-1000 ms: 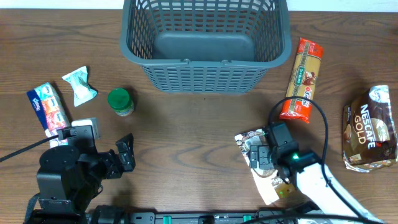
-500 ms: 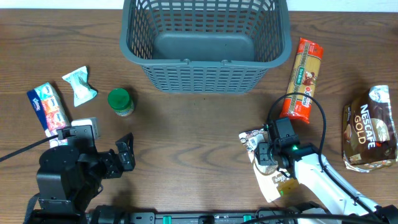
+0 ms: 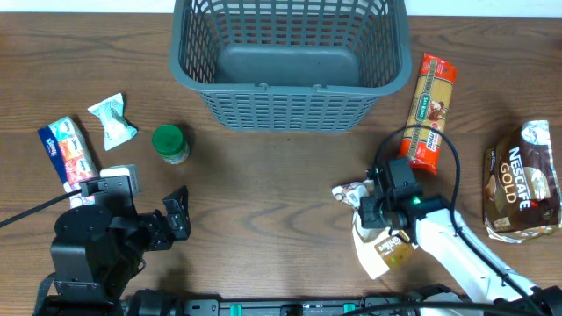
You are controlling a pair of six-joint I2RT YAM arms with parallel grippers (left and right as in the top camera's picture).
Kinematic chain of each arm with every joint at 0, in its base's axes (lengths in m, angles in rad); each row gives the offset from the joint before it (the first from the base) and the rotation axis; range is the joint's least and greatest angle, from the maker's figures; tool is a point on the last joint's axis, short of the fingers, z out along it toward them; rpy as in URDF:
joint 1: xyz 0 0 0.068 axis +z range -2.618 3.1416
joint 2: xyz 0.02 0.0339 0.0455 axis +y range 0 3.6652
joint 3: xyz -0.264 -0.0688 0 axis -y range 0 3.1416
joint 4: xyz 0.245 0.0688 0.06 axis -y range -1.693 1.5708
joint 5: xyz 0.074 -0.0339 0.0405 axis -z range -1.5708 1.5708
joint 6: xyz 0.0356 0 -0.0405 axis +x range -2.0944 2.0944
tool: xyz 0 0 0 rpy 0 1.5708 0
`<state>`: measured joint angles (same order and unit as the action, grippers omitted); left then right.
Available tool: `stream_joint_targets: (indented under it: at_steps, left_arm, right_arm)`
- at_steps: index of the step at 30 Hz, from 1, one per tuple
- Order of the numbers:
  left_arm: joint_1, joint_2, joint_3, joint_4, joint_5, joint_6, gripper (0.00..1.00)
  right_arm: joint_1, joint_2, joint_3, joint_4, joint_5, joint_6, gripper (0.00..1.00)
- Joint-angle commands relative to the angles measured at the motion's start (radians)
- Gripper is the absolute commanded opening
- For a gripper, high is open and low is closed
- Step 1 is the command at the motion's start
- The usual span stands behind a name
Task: Pack container
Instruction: 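Lift the bread bag with the right gripper and carry it over the basket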
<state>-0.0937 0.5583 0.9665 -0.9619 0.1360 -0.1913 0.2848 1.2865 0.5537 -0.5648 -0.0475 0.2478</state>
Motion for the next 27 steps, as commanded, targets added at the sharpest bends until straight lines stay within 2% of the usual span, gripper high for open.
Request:
stream_joint_targets:
  at_steps: [1, 13, 19, 27]
  left_arm:
    - [-0.003, -0.001, 0.014, 0.002, 0.009, -0.013, 0.98]
    - [-0.003, -0.001, 0.014, 0.001, 0.010, -0.012, 0.99]
    - [-0.003, -0.001, 0.014, 0.001, 0.010, -0.012, 0.99]
    - [-0.003, -0.001, 0.014, 0.001, 0.010, -0.012, 0.98]
  right_arm:
    - [-0.006, 0.000, 0.103, -0.031, -0.011, 0.065, 0.01]
    - [-0.096, -0.070, 0.407, -0.343, 0.285, 0.348, 0.01]
    - [-0.116, -0.119, 0.575, -0.408, 0.313, 0.304, 0.01]
    - [-0.116, -0.123, 0.953, -0.513, 0.363, 0.269, 0.01]
